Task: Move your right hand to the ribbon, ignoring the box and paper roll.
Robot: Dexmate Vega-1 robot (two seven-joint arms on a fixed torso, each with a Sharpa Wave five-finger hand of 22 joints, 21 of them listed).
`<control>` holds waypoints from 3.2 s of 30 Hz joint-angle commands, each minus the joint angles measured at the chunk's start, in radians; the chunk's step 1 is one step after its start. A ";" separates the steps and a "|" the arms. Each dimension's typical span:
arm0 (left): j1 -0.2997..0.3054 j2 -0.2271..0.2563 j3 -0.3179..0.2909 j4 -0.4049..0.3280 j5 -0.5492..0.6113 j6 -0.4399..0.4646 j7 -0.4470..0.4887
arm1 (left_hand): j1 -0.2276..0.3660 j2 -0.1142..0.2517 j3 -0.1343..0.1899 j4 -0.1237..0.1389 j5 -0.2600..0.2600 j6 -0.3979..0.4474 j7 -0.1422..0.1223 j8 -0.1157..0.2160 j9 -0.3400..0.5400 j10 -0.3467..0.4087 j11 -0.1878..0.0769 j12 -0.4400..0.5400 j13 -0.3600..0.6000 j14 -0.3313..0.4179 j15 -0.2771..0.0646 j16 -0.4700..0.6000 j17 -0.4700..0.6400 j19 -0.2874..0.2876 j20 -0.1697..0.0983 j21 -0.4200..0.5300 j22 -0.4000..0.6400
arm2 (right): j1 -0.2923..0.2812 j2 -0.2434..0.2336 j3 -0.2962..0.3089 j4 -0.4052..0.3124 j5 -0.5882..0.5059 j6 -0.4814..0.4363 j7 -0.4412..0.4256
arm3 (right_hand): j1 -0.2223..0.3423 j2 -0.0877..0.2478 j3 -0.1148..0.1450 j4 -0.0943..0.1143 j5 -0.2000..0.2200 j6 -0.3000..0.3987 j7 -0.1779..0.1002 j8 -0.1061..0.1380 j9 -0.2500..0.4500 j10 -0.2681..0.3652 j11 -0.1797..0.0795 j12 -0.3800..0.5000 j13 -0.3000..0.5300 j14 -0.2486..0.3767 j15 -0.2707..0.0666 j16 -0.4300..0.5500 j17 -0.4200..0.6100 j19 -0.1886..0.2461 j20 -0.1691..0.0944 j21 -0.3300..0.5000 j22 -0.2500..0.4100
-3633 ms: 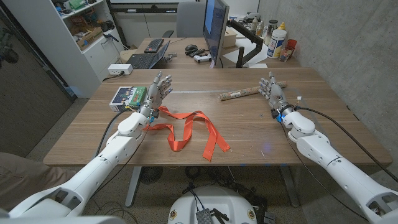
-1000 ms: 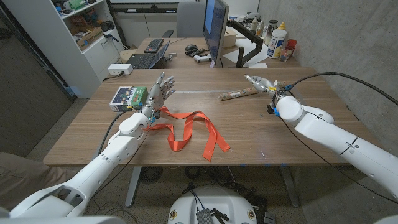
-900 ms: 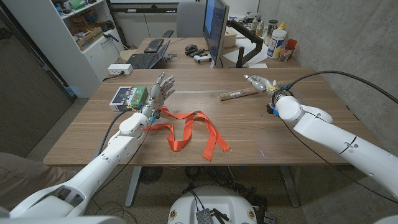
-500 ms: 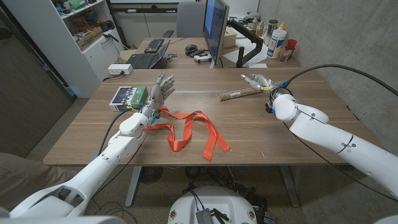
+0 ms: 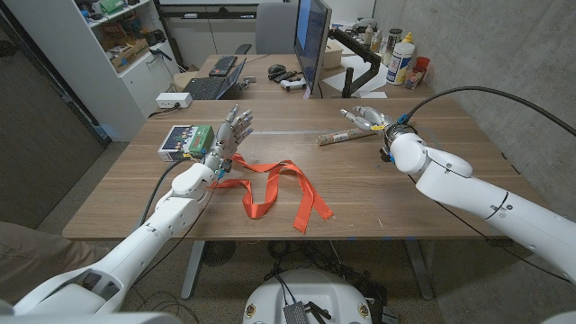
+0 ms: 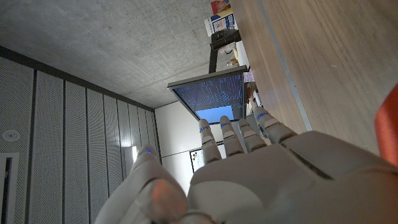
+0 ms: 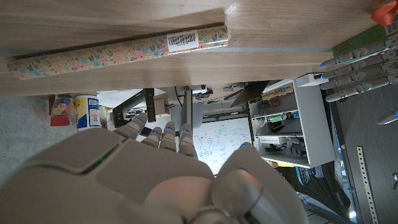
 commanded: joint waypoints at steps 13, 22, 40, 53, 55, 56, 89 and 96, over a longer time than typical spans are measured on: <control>-0.004 0.005 -0.006 0.000 0.005 -0.009 0.008 | 0.012 -0.003 0.002 -0.008 0.007 -0.001 0.005 -0.002 0.004 -0.003 0.006 0.005 0.005 -0.005 -0.074 0.002 0.001 -0.002 -0.005 -0.004 -0.001 | 0.034 0.012 -0.053 -0.006 -0.122 0.064 0.095 | 0.002 -0.008 -0.007 -0.001 0.008 0.000 -0.007 0.007 0.003 0.001 -0.008 0.010 0.003 -0.019 -0.022 0.004 0.002 0.000 -0.001 0.010 0.005; -0.001 -0.001 -0.011 -0.009 0.009 -0.016 0.028 | 0.013 -0.003 0.002 -0.009 0.008 -0.001 0.003 -0.002 0.004 -0.003 0.004 0.005 0.005 -0.005 -0.073 0.002 0.001 -0.004 -0.004 -0.004 -0.001 | 0.032 0.015 -0.069 -0.033 -0.206 0.074 0.124 | 0.001 -0.009 -0.008 -0.002 0.010 0.007 -0.012 0.009 0.004 0.010 -0.014 0.015 0.003 0.003 -0.028 0.011 0.001 0.019 0.010 0.016 0.004; 0.023 0.019 -0.036 -0.037 0.011 -0.023 0.060 | 0.014 -0.004 0.000 -0.011 0.009 -0.001 0.006 -0.002 0.004 -0.004 0.004 0.005 0.005 -0.007 -0.071 0.003 0.001 -0.004 -0.003 -0.003 0.000 | 0.027 0.049 -0.096 -0.054 -0.341 0.109 0.200 | 0.002 -0.012 -0.010 -0.004 0.013 0.009 -0.013 0.010 0.004 0.014 -0.010 0.017 0.003 0.005 -0.027 0.009 0.001 0.023 0.012 0.016 0.004; 0.025 0.023 -0.041 -0.041 0.016 -0.023 0.074 | 0.014 -0.004 0.000 -0.012 0.010 -0.001 0.005 -0.003 0.004 -0.005 0.002 0.005 0.005 -0.008 -0.069 0.003 0.001 -0.003 -0.003 -0.003 0.000 | 0.012 0.076 -0.105 -0.059 -0.420 0.131 0.247 | 0.002 -0.012 -0.010 -0.005 0.016 0.011 -0.010 0.010 0.004 0.013 0.004 0.017 0.002 0.009 -0.025 0.009 0.001 0.026 0.009 0.016 0.004; 0.022 0.019 -0.040 -0.036 0.017 -0.026 0.074 | 0.014 -0.004 -0.001 -0.013 0.010 -0.001 0.005 -0.003 0.004 -0.006 0.003 0.005 0.005 -0.008 -0.069 0.003 0.001 -0.004 -0.002 -0.003 0.000 | 0.011 0.081 -0.109 -0.059 -0.434 0.134 0.255 | 0.002 -0.012 -0.010 -0.005 0.016 0.011 -0.010 0.010 0.004 0.012 0.004 0.017 0.002 0.008 -0.025 0.009 0.001 0.025 0.009 0.016 0.004; 0.021 0.018 -0.040 -0.035 0.016 -0.026 0.075 | 0.014 -0.004 -0.001 -0.013 0.010 -0.001 0.004 -0.003 0.004 -0.005 0.002 0.005 0.005 -0.008 -0.068 0.003 0.001 -0.003 -0.003 -0.003 0.000 | 0.009 0.083 -0.108 -0.058 -0.436 0.138 0.255 | 0.002 -0.012 -0.010 -0.005 0.016 0.011 -0.010 0.010 0.004 0.012 0.004 0.017 0.002 0.008 -0.024 0.008 0.001 0.026 0.009 0.016 0.004; -0.008 0.014 -0.031 0.005 0.021 -0.012 0.065 | 0.013 -0.004 -0.003 -0.014 0.012 -0.001 0.004 -0.003 0.005 -0.004 0.004 0.006 0.005 -0.011 -0.068 0.003 0.001 -0.004 -0.003 -0.002 0.000 | 0.035 0.175 -0.145 -0.017 -0.575 0.203 0.373 | 0.045 -0.023 -0.002 -0.035 0.029 -0.013 0.001 0.007 0.004 0.002 0.024 0.014 0.002 0.002 -0.010 0.003 0.000 0.022 0.017 0.011 0.004; -0.008 0.017 -0.032 0.002 0.020 -0.020 0.053 | 0.013 -0.004 -0.003 -0.014 0.012 -0.001 0.004 -0.003 0.005 -0.005 0.004 0.006 0.005 -0.012 -0.068 0.003 0.001 -0.004 -0.004 -0.002 0.000 | 0.040 0.190 -0.148 -0.008 -0.582 0.225 0.390 | 0.058 -0.019 0.004 -0.043 0.032 -0.016 0.001 0.008 0.004 -0.002 0.027 0.014 0.002 0.001 -0.009 0.002 0.000 0.021 0.021 0.010 0.004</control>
